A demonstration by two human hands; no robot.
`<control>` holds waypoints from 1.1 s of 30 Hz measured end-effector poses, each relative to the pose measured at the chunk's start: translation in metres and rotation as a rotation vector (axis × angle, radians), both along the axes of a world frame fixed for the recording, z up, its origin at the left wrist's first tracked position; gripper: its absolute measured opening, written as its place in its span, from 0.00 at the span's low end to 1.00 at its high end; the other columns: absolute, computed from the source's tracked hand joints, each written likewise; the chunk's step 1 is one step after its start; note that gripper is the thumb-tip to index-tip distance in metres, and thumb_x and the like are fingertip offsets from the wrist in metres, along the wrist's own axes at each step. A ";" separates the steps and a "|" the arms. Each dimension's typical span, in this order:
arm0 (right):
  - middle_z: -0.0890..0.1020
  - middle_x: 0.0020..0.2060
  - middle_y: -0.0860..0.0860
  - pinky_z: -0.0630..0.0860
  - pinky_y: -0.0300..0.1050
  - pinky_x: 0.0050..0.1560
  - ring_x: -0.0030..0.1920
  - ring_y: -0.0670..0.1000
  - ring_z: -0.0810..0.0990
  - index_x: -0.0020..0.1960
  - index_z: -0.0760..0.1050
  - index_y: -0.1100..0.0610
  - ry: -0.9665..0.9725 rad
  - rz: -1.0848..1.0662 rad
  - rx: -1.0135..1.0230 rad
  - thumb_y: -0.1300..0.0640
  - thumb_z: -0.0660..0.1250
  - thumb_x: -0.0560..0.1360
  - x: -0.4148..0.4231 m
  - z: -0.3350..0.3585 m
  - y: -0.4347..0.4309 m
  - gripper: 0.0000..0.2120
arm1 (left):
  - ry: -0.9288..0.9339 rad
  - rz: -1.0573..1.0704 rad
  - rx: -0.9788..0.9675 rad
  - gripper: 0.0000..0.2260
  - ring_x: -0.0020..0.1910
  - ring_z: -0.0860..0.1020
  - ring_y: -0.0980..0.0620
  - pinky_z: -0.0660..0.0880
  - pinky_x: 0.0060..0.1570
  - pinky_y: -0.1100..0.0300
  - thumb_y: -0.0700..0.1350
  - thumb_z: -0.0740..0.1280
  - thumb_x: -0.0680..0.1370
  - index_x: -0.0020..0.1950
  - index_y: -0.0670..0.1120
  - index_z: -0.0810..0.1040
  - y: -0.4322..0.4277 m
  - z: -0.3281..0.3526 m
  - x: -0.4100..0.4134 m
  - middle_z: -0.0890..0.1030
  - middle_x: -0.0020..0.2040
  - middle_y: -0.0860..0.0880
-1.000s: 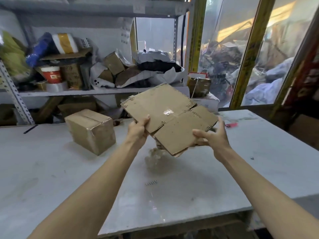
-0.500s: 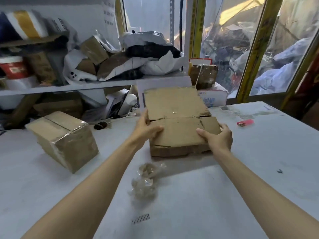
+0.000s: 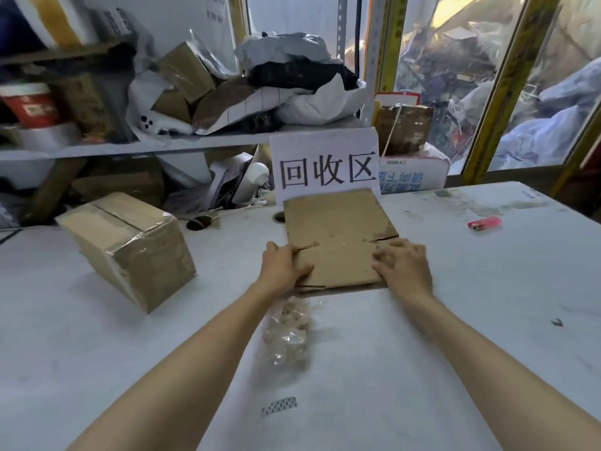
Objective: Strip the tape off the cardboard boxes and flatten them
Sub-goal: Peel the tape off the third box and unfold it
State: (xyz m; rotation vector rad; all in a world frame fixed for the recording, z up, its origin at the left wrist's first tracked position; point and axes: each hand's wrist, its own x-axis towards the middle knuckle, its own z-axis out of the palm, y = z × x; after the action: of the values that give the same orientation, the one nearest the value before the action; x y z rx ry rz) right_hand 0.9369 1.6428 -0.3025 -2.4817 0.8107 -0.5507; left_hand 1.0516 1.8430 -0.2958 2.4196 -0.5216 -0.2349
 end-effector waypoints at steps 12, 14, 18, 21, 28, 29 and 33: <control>0.76 0.57 0.59 0.74 0.53 0.55 0.56 0.60 0.74 0.56 0.74 0.63 0.182 0.456 -0.070 0.58 0.63 0.76 0.039 0.072 0.172 0.12 | -0.554 0.207 0.099 0.11 0.56 0.74 0.44 0.73 0.53 0.53 0.41 0.67 0.76 0.58 0.46 0.81 0.197 0.116 -0.018 0.75 0.55 0.44; 0.78 0.47 0.54 0.74 0.50 0.45 0.50 0.58 0.75 0.48 0.75 0.59 0.058 0.574 -0.046 0.55 0.64 0.76 0.056 0.094 0.216 0.07 | -0.547 0.401 0.078 0.14 0.60 0.71 0.41 0.71 0.56 0.51 0.45 0.67 0.75 0.60 0.46 0.78 0.226 0.129 -0.010 0.73 0.59 0.43; 0.80 0.46 0.56 0.74 0.52 0.46 0.48 0.57 0.76 0.49 0.75 0.62 -0.164 0.602 0.107 0.50 0.64 0.76 0.105 0.115 0.280 0.13 | -0.168 0.591 0.087 0.35 0.71 0.63 0.37 0.64 0.68 0.48 0.58 0.71 0.75 0.75 0.43 0.63 0.247 0.124 0.014 0.65 0.72 0.37; 0.77 0.59 0.58 0.73 0.53 0.58 0.60 0.59 0.75 0.64 0.70 0.63 -0.147 0.525 0.263 0.44 0.63 0.77 0.142 0.113 0.298 0.26 | 0.194 0.552 -0.458 0.41 0.69 0.70 0.38 0.72 0.64 0.43 0.48 0.71 0.77 0.80 0.46 0.48 0.245 0.103 0.024 0.66 0.74 0.39; 0.83 0.52 0.56 0.79 0.53 0.53 0.51 0.56 0.82 0.60 0.75 0.61 -0.048 0.599 0.705 0.51 0.76 0.67 0.124 0.092 0.302 0.25 | 0.343 0.470 -0.903 0.45 0.57 0.77 0.45 0.78 0.46 0.47 0.28 0.72 0.72 0.79 0.46 0.47 0.272 0.088 -0.001 0.70 0.71 0.43; 0.82 0.52 0.56 0.80 0.51 0.52 0.51 0.55 0.82 0.61 0.74 0.60 -0.045 0.649 0.743 0.54 0.77 0.67 0.109 0.095 0.298 0.26 | 0.347 0.448 -0.915 0.46 0.61 0.76 0.44 0.79 0.45 0.48 0.27 0.72 0.71 0.79 0.47 0.50 0.275 0.087 -0.012 0.69 0.71 0.44; 0.78 0.47 0.46 0.75 0.39 0.39 0.47 0.45 0.78 0.57 0.70 0.55 -0.037 0.646 0.590 0.51 0.80 0.63 0.033 0.107 0.294 0.28 | 0.334 0.349 -0.945 0.29 0.56 0.76 0.51 0.77 0.37 0.54 0.36 0.73 0.74 0.68 0.54 0.65 0.274 0.088 -0.069 0.73 0.68 0.47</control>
State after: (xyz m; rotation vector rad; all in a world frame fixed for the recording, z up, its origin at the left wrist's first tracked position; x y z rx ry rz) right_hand 0.9695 1.9365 -0.1956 -1.9993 0.0901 -0.0961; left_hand 0.9830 2.1171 -0.2083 1.4667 -0.0156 -0.1771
